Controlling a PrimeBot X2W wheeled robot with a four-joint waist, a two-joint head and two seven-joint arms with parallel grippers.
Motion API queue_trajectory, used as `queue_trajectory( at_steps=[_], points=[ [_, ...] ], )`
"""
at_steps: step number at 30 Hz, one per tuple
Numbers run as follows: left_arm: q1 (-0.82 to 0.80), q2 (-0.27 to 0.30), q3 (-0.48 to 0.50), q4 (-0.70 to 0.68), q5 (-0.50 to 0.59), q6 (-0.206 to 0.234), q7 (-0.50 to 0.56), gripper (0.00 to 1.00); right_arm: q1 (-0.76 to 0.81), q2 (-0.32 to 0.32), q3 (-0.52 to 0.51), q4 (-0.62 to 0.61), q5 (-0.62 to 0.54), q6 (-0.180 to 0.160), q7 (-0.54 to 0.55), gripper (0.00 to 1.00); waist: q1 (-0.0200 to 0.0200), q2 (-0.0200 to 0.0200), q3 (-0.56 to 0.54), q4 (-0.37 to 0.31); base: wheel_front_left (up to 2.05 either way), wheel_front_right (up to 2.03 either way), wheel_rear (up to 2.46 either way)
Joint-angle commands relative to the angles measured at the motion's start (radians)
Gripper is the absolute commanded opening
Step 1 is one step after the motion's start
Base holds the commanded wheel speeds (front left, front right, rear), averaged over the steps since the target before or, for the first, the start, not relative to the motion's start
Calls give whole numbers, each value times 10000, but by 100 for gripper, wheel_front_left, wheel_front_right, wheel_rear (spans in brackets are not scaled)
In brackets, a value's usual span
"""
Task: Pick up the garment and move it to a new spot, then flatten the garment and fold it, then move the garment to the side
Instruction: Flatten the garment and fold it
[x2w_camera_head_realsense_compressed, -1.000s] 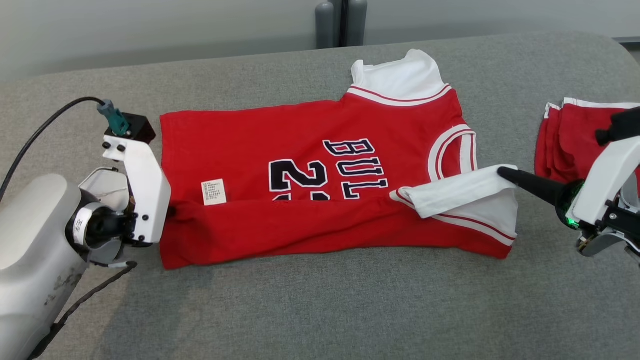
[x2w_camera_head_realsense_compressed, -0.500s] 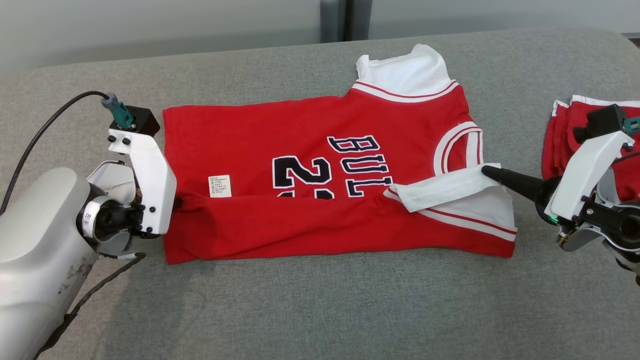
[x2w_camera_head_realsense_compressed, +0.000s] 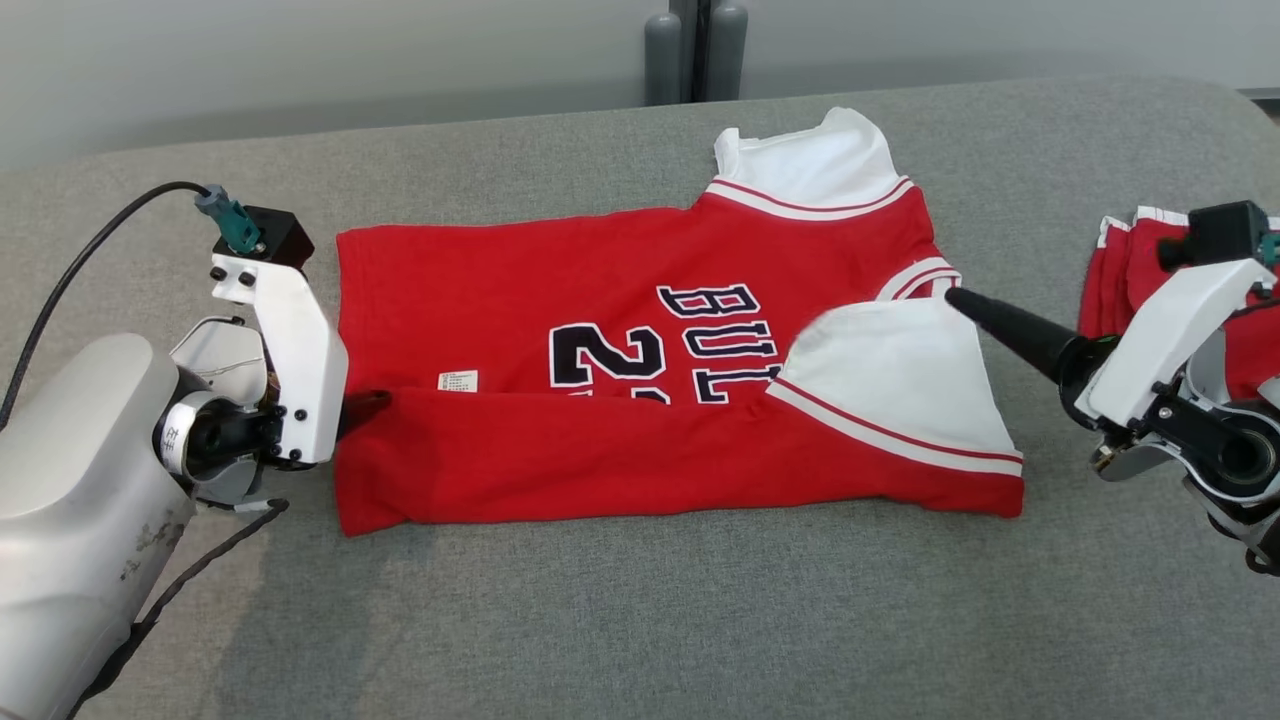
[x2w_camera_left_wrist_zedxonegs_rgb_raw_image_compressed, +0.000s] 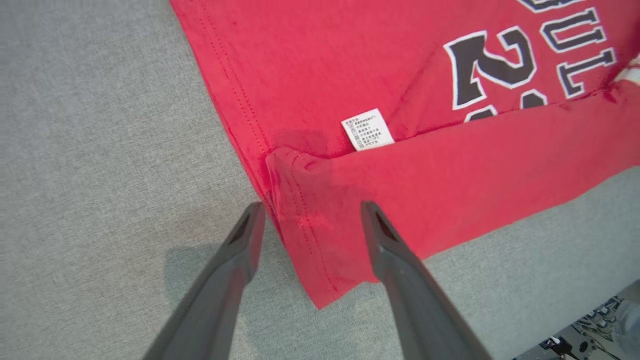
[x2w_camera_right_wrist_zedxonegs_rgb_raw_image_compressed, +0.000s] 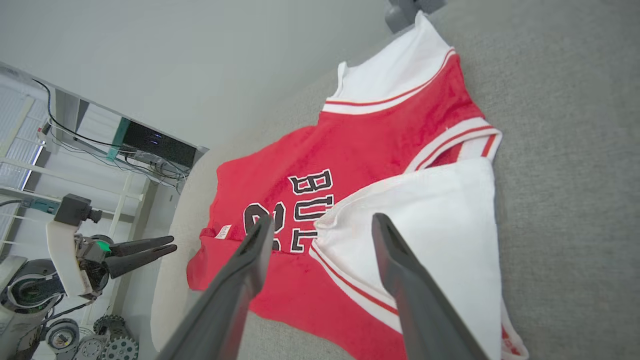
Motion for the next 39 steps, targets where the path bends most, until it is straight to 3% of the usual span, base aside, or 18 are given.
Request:
queue_trajectory(
  at_steps=[1,7,11,14,17,18,21,25,28,32,39],
  points=[
    [116,106,62,-9,-37,-111,-164,100,187,-70,-230,-191,-167,5,-394,100,0,0,-150,-19,0,0,0],
    [644,414,355,-566,214,-417,-1783,100,821,-386,-742,-602,-1307,4,-2546,100,0,0,-696,-132,0,0,0],
    [1492,844,639,-1190,921,68,-3965,100,1489,-280,-689,-581,-2086,5,-4135,100,0,0,-972,-197,0,0,0],
    [2535,942,738,-1789,1000,524,-4922,100,2030,-320,-779,-602,-2460,5,-4749,100,0,0,-1060,-173,0,0,0],
    [3348,1089,1066,-2427,1205,1261,-6011,100,2533,-301,-1030,-515,-2980,5,-4977,100,0,0,-1022,-116,0,0,0],
    [3348,1089,1066,-2427,1205,1261,-6011,100,2533,-301,-1030,-515,-2980,5,-4977,100,0,0,-1022,-116,0,0,0],
    [4185,1107,1206,-3046,1736,2243,-7214,100,3023,-73,-1682,-339,-3673,5,-5018,100,0,0,-982,-63,0,0,0],
    [5020,1017,1419,-3714,2325,3320,-8710,100,3893,553,-2688,-14,-4871,5,-5013,100,0,0,-918,7,0,0,0],
    [5574,672,1394,-4061,2679,3860,-9677,100,4379,971,-3192,209,-5475,5,-5015,100,0,0,-885,55,0,0,0],
    [6142,130,1261,-3905,2564,4054,-10196,100,4893,1440,-3348,602,-5660,5,-5017,100,0,0,-886,104,0,0,0],
    [6188,-504,872,-2983,2335,3823,-9991,100,4689,1758,-3031,1344,-5316,5,-4535,100,0,0,-871,126,0,0,0]
  ],
)
